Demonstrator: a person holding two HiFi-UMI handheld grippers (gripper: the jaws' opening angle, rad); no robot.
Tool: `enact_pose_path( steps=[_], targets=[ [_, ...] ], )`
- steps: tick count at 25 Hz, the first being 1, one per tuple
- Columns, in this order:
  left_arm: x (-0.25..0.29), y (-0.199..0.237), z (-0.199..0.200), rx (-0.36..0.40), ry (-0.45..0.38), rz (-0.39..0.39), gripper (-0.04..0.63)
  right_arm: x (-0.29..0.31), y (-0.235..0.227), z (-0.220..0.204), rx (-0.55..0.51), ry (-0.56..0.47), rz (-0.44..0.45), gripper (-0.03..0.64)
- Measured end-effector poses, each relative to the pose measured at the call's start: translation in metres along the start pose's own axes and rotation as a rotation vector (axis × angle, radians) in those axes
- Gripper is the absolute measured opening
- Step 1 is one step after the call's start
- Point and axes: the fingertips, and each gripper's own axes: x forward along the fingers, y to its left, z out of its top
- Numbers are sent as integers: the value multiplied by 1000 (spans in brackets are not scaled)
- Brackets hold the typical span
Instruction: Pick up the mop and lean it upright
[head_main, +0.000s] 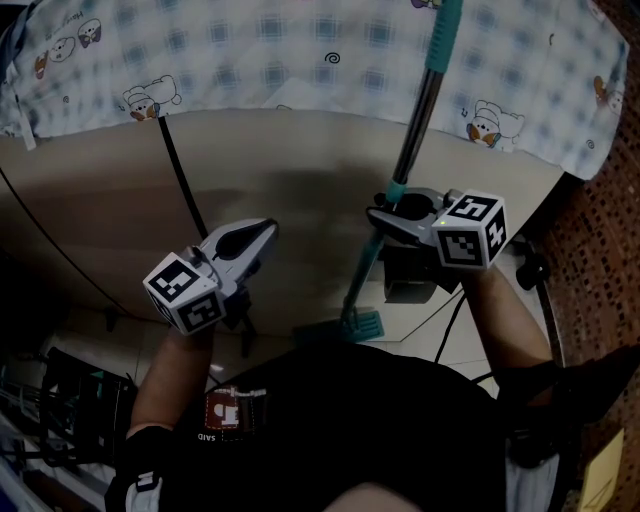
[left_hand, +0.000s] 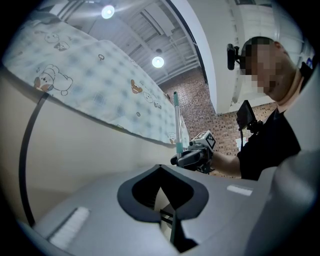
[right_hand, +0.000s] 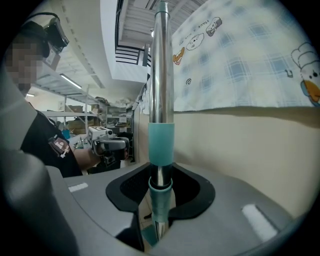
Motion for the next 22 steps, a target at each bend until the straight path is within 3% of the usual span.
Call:
enact_pose_path(
  steps=[11, 16, 22],
  targets=[
    [-3, -4, -41, -97, 87, 27, -6, 35, 12, -80, 42, 107, 45, 135],
    [5, -9, -80, -160, 152, 19, -6, 66, 15, -140, 54, 170, 49, 135],
    [9, -21, -141, -213, 233, -9, -5, 107, 17, -241, 88, 260, 39, 135]
  ],
)
